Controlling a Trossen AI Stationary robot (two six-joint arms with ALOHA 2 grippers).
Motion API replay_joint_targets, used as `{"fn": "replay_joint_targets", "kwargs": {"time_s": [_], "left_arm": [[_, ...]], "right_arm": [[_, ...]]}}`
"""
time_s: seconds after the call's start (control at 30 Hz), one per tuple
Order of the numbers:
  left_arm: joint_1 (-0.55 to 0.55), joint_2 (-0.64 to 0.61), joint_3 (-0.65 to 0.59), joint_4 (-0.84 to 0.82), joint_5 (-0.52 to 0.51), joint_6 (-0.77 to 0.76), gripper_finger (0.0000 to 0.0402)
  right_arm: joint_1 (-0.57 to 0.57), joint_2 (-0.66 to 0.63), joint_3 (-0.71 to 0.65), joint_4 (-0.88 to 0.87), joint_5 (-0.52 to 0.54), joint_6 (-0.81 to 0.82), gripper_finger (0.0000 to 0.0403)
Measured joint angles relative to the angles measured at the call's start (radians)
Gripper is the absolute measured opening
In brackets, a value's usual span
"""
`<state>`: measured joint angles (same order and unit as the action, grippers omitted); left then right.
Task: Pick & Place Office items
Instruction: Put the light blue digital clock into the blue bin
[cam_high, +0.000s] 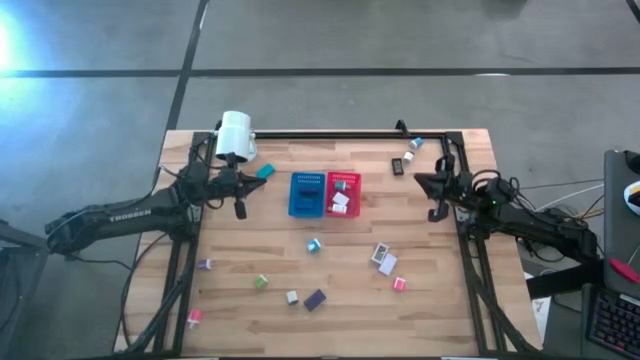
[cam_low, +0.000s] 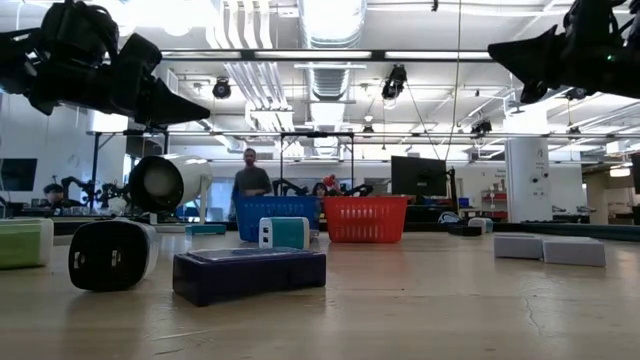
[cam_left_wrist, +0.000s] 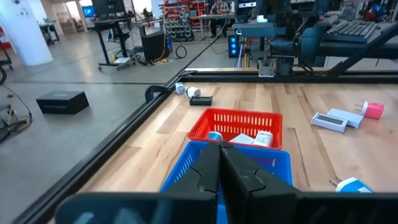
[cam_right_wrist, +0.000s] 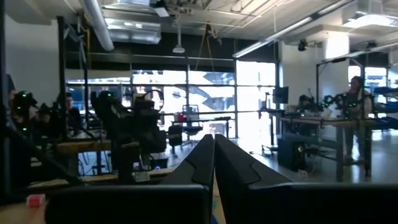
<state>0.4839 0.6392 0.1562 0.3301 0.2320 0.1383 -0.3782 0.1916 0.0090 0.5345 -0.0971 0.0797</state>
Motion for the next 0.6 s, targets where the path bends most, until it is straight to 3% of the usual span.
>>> {"fn": "replay_joint_targets", "kwargs": {"time_s": [0.37, 0.5, 0.6], "left_arm": [[-0.001, 0.04, 0.002, -0.011, -0.043, -0.107, 0.0003], [-0.003, 0.085, 0.05, -0.03, -0.049, -0.173, 0.0002], [-0.006, 0.127, 0.122, -0.132, -0.097, -0.187, 0.0002]], "right_arm": [[0.0, 0.0, 0.0, 0.006, 0.003, -0.019, 0.0008], [0.0, 0.001, 0.0, 0.023, 0.003, -0.04, 0.0008], [0.0, 0.002, 0.0, 0.023, 0.02, -0.054, 0.0008]]}}
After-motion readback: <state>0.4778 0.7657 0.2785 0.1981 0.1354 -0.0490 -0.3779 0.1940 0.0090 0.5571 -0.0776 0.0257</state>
